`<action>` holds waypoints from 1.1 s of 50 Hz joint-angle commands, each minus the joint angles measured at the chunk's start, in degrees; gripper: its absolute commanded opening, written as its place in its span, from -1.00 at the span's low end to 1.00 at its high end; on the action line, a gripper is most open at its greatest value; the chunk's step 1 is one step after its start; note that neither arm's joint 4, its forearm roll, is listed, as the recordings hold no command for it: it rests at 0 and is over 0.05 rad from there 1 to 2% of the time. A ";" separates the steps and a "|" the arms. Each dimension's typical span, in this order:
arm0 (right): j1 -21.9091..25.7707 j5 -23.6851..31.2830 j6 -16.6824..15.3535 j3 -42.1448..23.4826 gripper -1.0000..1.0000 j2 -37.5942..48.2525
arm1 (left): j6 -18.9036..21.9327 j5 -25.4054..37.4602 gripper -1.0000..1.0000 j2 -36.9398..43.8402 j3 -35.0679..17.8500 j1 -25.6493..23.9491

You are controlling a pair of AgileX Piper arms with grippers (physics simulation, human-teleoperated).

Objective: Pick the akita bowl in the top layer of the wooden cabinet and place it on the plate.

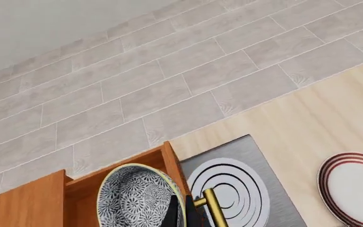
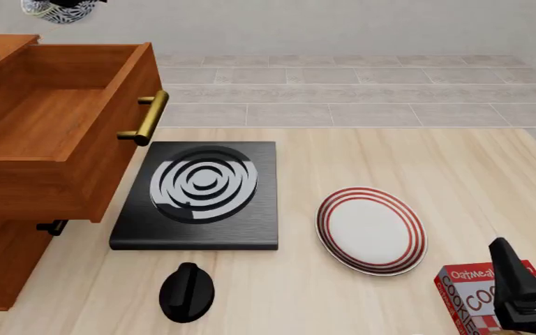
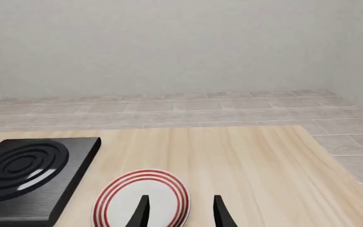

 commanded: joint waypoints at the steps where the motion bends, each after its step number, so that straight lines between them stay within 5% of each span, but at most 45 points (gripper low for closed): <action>1: -0.04 0.02 0.06 0.02 1.00 -0.09 | 2.06 -1.58 -1.00 -0.08 -0.42 -2.45; 55: 0.46 0.23 -0.98 -0.04 1.00 -0.53 | 4.60 -7.11 -1.00 4.05 -1.68 -16.66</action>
